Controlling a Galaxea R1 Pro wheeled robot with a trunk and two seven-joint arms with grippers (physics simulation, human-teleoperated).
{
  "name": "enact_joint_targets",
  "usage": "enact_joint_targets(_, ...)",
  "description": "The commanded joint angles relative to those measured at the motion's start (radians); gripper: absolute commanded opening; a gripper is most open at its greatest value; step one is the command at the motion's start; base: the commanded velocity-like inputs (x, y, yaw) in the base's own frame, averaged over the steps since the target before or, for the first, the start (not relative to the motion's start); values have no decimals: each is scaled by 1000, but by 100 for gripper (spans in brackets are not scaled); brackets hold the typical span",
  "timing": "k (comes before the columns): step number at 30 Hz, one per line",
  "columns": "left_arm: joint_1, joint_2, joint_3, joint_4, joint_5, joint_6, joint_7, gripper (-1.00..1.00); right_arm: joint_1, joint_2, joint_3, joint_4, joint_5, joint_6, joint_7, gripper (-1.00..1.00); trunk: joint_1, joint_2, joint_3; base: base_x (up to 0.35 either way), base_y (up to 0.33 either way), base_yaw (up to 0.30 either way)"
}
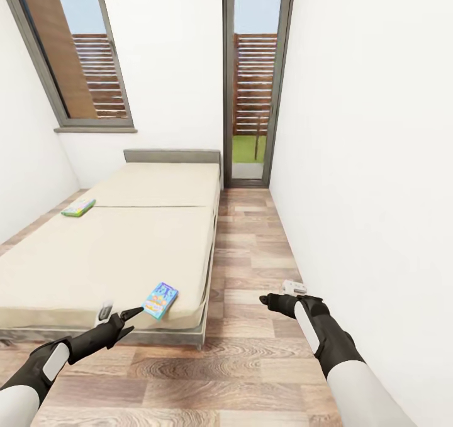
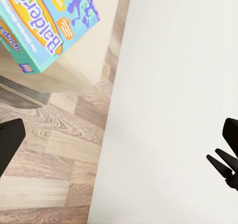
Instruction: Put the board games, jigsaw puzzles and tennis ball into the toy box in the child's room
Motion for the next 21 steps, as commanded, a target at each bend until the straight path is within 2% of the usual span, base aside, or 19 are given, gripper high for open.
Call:
enact_joint_targets(1,-1,0,3,0,3,6,-2,100,0,1,-4,-1,1,5,4,100,4,-8,-4,0,0,0)
enact_joint_targets(21,-1,0,4,-1,5,6,-2,100,0,1,-4,-1,1,4,4,100,81,-148,-67,0,0,0)
